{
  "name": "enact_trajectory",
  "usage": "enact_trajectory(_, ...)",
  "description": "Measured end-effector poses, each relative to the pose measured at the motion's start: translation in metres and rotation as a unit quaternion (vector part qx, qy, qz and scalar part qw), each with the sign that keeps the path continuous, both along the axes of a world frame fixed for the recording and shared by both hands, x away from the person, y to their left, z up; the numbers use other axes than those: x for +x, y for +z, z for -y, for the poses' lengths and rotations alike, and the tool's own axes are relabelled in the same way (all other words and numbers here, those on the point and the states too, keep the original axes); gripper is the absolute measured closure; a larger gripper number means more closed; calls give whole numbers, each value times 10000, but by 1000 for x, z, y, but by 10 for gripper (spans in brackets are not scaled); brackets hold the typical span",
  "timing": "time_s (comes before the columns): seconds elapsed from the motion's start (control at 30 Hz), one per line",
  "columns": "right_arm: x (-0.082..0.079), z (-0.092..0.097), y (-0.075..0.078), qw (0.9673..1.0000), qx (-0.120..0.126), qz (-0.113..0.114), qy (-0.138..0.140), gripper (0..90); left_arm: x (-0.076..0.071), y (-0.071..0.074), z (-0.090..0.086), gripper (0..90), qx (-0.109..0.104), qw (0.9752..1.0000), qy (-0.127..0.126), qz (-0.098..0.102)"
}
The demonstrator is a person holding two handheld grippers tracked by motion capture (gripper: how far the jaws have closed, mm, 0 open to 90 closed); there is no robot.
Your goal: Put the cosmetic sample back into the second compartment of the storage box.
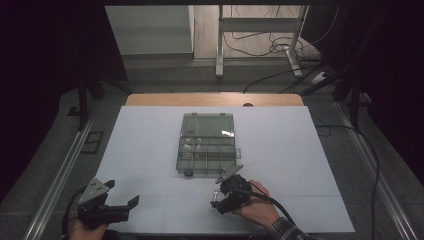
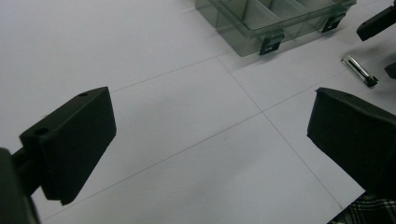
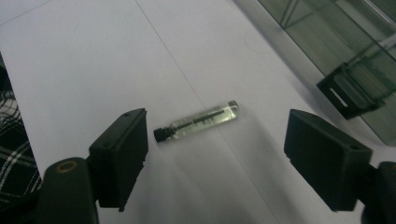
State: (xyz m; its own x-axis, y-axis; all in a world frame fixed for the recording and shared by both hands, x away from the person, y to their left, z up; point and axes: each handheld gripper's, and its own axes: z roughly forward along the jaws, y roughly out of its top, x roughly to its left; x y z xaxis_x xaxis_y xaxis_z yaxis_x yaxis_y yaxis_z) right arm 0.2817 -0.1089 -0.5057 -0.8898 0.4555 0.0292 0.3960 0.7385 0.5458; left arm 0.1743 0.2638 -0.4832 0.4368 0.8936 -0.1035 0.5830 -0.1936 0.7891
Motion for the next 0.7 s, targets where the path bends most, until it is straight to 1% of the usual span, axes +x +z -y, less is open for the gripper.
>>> enact_trajectory(0.3, -1, -11, -6, 9999, -113, -51, -2, 301, 0, 0, 0, 16, -5, 10000, 6, 4)
enact_trajectory(0.47, 1, -14, -6, 9999, -85, -74, -49, 369, 0, 0, 0, 16, 5, 10000, 8, 12)
enact_trajectory(0.6, 1, -16, -7, 9999, -103, -96, -57, 403, 0, 0, 0, 16, 6, 10000, 7, 14)
enact_trajectory(0.63, 1, -16, -7, 9999, -119, -102, -47, 435, 0, 0, 0, 16, 9, 10000, 5, 13)
enact_trajectory(0.7, 1, -18, -8, 9998, -163, -108, -66, 463, 0, 0, 0, 16, 10, 10000, 5, 15)
